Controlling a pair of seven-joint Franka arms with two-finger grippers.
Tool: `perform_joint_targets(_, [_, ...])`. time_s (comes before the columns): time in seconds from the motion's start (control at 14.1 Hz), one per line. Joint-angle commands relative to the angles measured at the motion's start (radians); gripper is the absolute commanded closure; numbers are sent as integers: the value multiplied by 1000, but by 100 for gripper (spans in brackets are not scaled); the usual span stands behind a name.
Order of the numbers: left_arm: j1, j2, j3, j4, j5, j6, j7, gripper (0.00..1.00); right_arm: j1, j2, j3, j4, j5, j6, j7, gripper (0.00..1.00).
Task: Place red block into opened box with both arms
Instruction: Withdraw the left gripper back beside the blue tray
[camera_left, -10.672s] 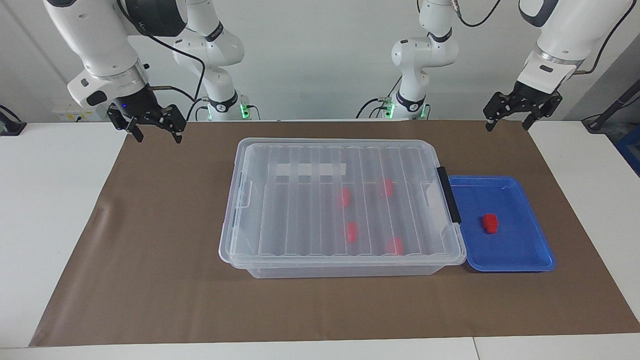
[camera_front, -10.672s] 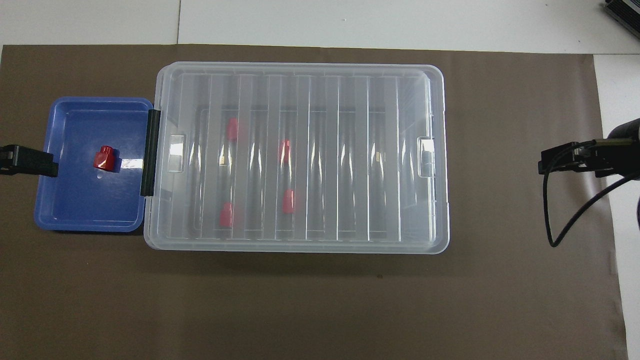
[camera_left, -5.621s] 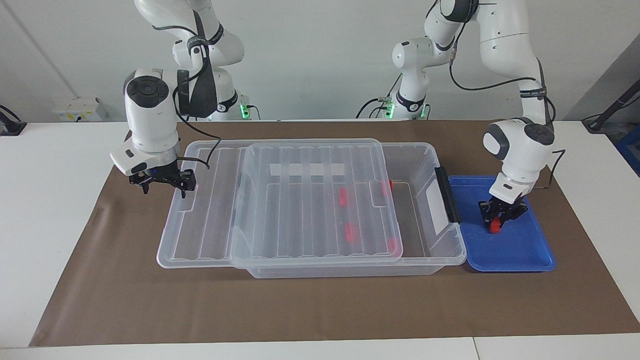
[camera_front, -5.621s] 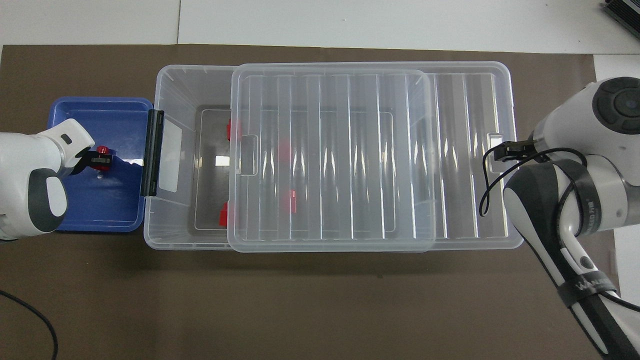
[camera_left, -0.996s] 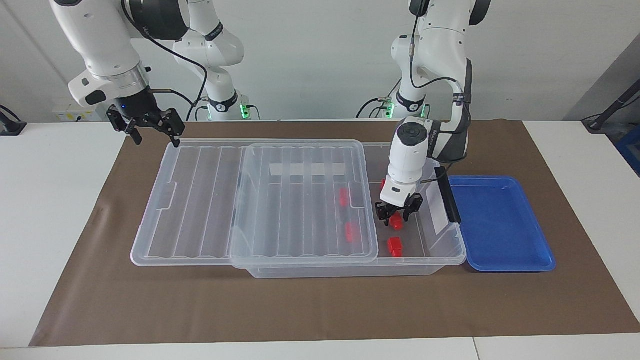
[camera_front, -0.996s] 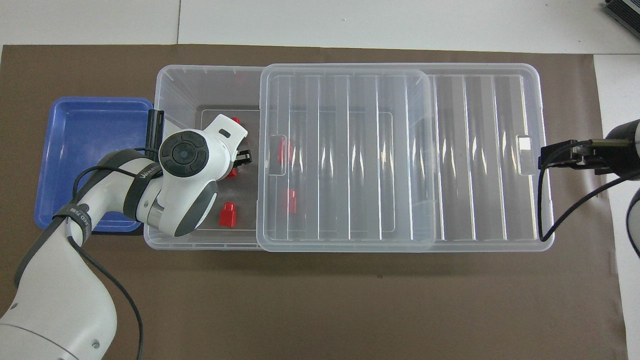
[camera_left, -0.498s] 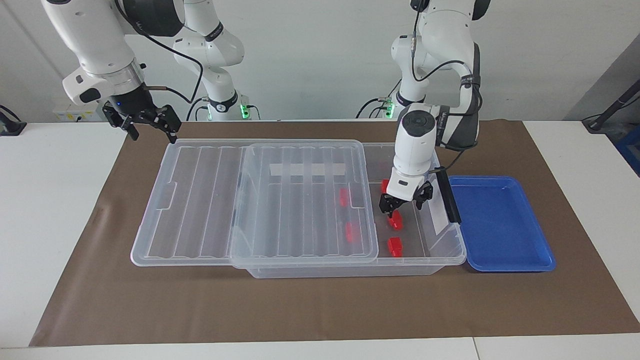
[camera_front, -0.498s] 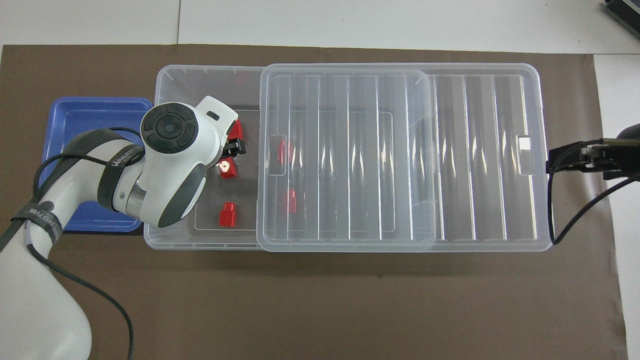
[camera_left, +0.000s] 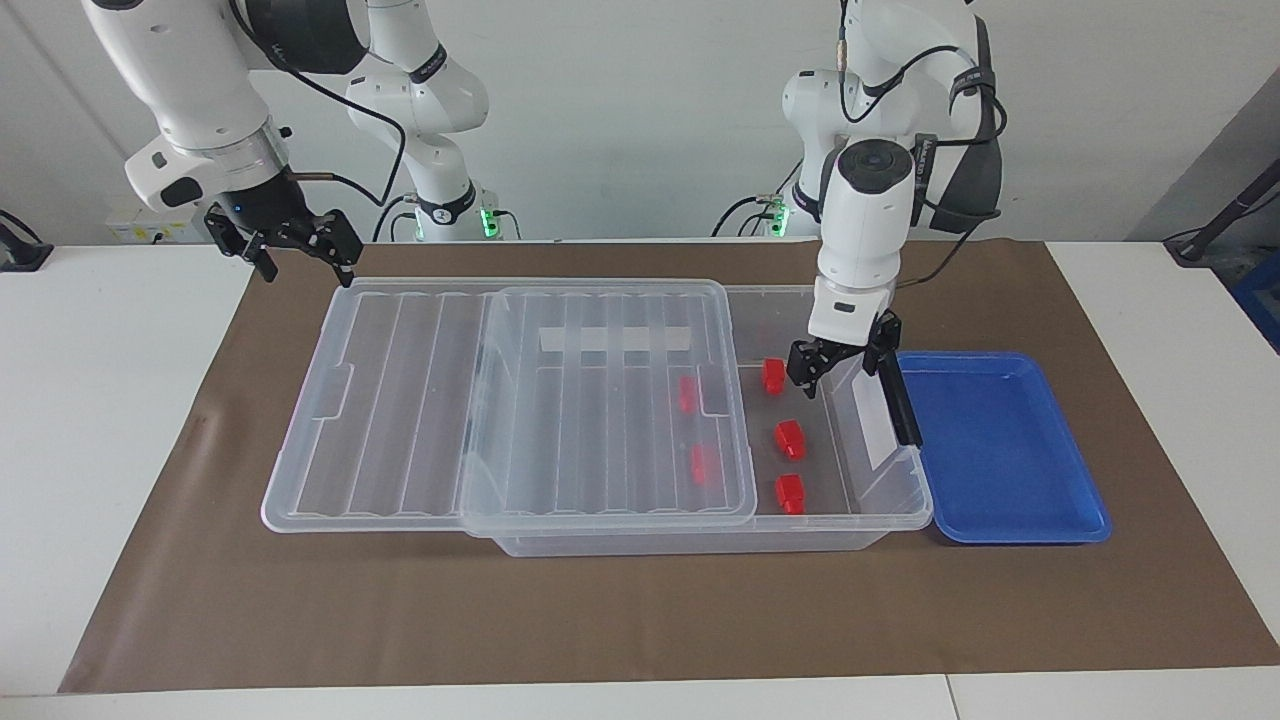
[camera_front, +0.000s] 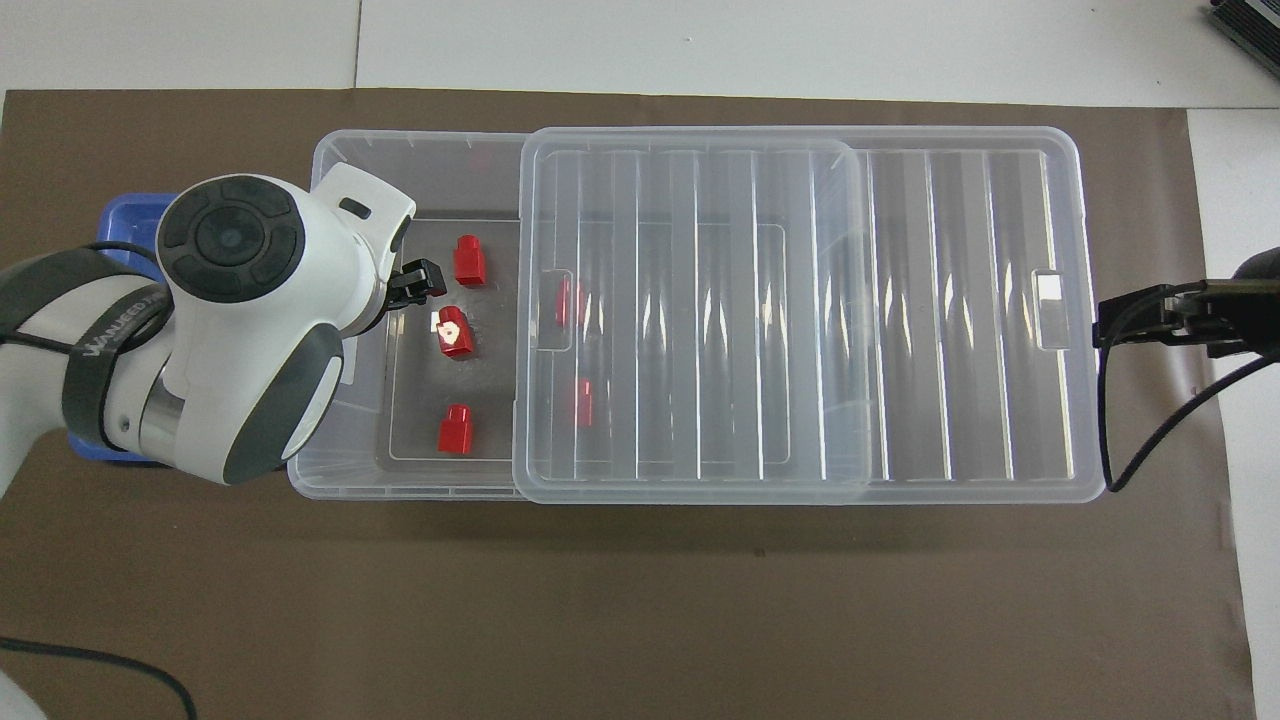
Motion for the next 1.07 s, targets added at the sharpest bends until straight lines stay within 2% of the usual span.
perform_joint_targets(0.0, [58,-22,-3,90,-12,-134,44,0,-25,13,-3,19,-4,-4,-49,0])
perform_joint_targets(0.07, [87,-37,-3,118,-18,-170,145,0,-30,13,-3,19,-4,1,-64,0])
perform_joint_targets(0.21, [156,-89,3,130,-77,-219,340,0,-35,15,-3,12,-5,21,-78,17])
perform_joint_targets(0.36, [224,-133,3,126,-84,-271,478,0,-64,24,-3,9,-7,52,-141,64])
perform_joint_targets(0.43, [245,-149,2,126,-84,-296,530,0,-79,34,-3,8,-7,62,-176,96])
perform_joint_targets(0.5, [267,-166,2,123,-84,-311,567,0,-91,38,-3,8,-7,79,-199,100])
perform_joint_targets(0.64, [290,-175,3,124,-85,-320,601,0,-114,48,-3,-11,-8,125,-228,100])
perform_joint_targets(0.85, [293,-184,3,121,-87,-334,611,0,-151,106,-3,-14,4,199,-345,100])
perform_joint_targets(1.0, [349,-186,14,130,-107,-359,708,0,-176,146,-3,-15,13,234,-484,100])
